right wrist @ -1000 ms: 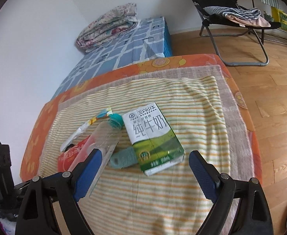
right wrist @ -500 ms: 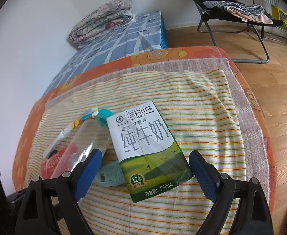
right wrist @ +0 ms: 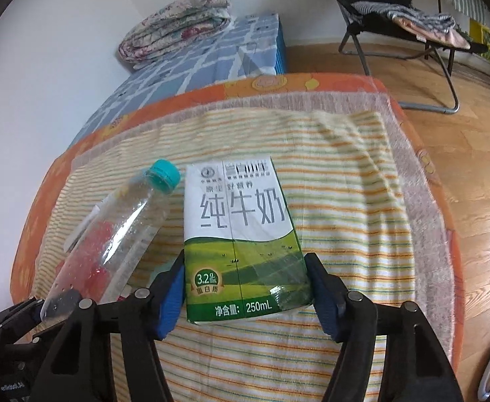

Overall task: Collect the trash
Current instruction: 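Grasp the clear plastic bottle with the left tool while the right tool grasps the milk carton, then carry the bottle and carton over the blue basket and release both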

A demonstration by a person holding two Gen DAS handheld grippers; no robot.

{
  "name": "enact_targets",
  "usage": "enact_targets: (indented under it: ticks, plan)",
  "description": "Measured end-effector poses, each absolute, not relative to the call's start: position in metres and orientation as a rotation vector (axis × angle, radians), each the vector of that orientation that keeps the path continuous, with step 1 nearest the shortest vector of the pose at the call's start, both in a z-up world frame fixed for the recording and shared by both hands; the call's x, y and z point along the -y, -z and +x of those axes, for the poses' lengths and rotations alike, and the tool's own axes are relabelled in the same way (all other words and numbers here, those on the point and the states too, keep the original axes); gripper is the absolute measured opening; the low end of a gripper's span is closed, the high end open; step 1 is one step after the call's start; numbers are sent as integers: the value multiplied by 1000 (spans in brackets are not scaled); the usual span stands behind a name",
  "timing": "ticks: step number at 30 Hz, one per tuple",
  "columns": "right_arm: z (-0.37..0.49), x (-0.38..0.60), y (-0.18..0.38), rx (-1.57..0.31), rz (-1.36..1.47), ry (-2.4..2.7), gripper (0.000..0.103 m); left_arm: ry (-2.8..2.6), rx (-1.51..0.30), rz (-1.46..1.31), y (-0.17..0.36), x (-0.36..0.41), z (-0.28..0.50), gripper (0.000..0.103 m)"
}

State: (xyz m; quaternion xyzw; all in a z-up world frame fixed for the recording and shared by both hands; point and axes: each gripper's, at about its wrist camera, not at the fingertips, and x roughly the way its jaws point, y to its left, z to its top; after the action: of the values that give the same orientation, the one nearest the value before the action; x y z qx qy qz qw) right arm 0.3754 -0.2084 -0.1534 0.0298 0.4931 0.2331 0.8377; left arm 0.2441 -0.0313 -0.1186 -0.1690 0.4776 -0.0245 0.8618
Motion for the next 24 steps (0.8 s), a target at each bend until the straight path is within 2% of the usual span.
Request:
enact_targets:
  ticks: [13,24]
  plan:
    - [331,208,103,-963,-30,-504,66,65,-941,-314,79,23,196,54]
    - [263,229,54,-897,-57,-537,65,84,-884,-318,37,7,122,54]
